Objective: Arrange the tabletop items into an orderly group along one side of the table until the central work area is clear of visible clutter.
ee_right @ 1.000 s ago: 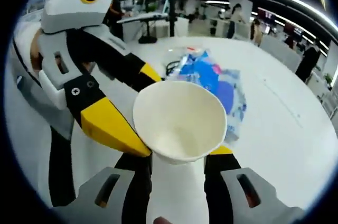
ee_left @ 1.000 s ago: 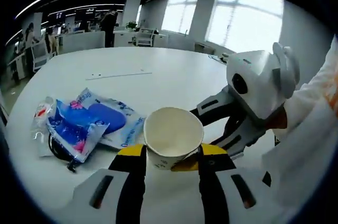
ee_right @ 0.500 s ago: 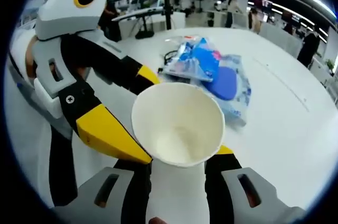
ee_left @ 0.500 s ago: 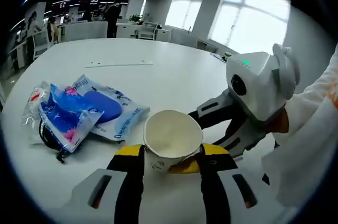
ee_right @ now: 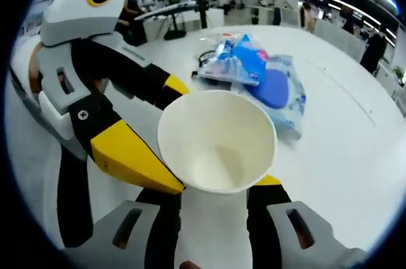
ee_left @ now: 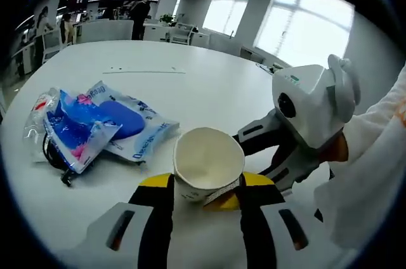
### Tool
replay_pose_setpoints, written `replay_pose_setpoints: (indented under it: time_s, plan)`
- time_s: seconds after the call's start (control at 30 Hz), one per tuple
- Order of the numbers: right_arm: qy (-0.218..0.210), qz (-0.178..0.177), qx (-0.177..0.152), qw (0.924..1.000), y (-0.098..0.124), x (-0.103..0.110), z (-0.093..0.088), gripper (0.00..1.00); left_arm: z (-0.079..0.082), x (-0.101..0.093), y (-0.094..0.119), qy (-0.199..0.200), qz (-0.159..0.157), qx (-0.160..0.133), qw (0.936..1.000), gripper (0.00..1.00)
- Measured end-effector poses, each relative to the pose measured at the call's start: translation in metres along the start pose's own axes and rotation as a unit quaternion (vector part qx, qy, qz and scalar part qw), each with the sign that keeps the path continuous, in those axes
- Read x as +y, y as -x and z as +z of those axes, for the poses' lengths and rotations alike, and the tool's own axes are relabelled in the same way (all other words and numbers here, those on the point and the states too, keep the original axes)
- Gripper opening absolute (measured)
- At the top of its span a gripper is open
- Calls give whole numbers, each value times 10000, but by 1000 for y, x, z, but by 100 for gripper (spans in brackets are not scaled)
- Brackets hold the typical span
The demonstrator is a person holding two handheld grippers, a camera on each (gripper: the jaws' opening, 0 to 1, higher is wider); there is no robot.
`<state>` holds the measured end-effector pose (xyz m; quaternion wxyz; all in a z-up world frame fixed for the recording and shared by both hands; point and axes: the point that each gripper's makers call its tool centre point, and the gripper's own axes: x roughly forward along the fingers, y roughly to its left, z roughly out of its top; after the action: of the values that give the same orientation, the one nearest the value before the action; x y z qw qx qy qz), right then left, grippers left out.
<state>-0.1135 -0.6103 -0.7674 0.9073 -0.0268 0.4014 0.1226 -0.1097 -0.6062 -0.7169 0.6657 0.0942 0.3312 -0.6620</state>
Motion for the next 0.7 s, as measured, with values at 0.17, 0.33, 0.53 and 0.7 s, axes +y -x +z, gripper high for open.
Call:
replay_pose_setpoints:
  time_s: [0.17,0.33,0.53,0.7]
  plan:
    - [-56,43,12,10000,0,2,-1,41,0,-2,0,52,-30,-7,10000,41]
    - [-126,69,-18,9999,1,3,0,43,0,-2,0,81,-36,0,10000,44]
    - [-377,112,-12,9992,3,3,-2,48,0,2,3,151,47,-42,9999,54]
    - [-616,203,-125,9978,10,1,-9,55,-2,10,8,455,140,-3,9989,62]
